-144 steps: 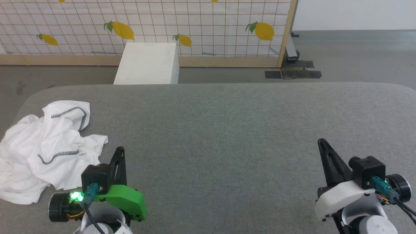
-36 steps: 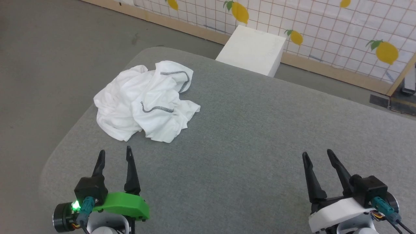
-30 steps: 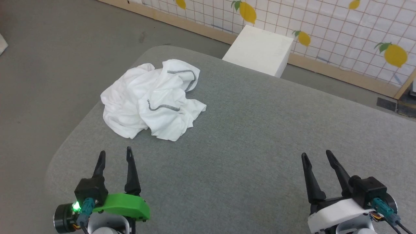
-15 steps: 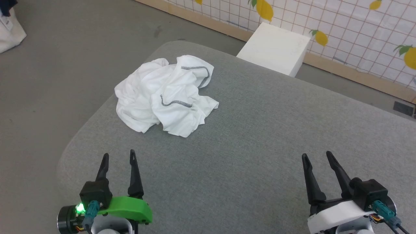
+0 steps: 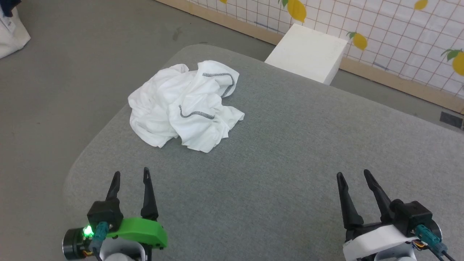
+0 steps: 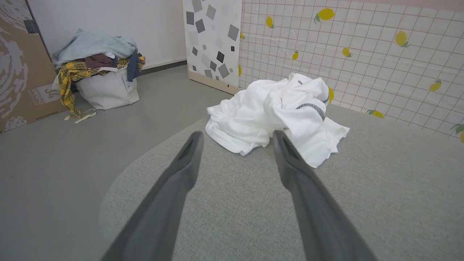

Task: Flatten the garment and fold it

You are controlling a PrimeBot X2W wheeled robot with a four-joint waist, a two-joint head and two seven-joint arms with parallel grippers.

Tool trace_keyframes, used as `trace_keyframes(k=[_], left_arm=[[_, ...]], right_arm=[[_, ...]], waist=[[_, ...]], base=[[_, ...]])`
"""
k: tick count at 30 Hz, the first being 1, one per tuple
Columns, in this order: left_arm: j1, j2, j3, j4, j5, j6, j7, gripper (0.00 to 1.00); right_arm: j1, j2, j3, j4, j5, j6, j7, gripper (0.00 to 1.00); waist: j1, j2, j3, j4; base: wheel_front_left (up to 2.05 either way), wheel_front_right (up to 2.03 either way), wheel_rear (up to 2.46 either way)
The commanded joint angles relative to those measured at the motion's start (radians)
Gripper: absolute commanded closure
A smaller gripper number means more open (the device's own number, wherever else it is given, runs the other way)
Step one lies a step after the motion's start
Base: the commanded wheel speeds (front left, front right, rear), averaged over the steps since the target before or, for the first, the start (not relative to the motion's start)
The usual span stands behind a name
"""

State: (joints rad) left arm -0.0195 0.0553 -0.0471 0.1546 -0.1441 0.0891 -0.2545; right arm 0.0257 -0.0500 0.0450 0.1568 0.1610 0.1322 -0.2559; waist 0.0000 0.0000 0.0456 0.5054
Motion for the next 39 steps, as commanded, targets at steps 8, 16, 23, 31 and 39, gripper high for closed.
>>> trace_keyframes(k=[8, 16, 23, 31, 39], left_arm=[[-0.31, 0.079, 0.048, 0.124, -0.096, -0.12, 0.055, 0.0], [-0.645, 0.155, 0.097, 0.363, -0.272, -0.177, 0.457, 0.0], [-0.75, 0.217, 0.066, 0.49, -0.311, -0.172, 0.795, 0.0], [-0.699, 0.186, 0.033, 0.584, -0.313, -0.157, 0.851, 0.0], [-0.703, 0.205, 0.076, 0.589, -0.291, -0.072, 0.651, 1.0]], right_arm=[[-0.044, 0.0, -0.005, -0.024, -0.034, -0.002, 0.017, 0.0], [-0.104, 0.0, -0.032, -0.097, -0.089, -0.002, 0.075, 0.0], [-0.123, 0.0, -0.075, -0.156, -0.11, -0.002, 0.109, 0.0], [-0.111, 0.0, -0.114, -0.186, -0.12, -0.002, 0.118, 0.0], [-0.116, 0.0, -0.109, -0.189, -0.112, -0.002, 0.118, 0.0]], waist=[[0.0, 0.0, 0.091, -0.086], [0.0, 0.0, 0.249, -0.194], [0.0, 0.0, 0.353, -0.24], [0.0, 0.0, 0.382, -0.241], [0.0, 0.0, 0.341, -0.228]], base=[[0.0, 0.0, 0.0], [0.0, 0.0, 0.0], [0.0, 0.0, 0.0], [0.0, 0.0, 0.0], [0.0, 0.0, 0.0]])
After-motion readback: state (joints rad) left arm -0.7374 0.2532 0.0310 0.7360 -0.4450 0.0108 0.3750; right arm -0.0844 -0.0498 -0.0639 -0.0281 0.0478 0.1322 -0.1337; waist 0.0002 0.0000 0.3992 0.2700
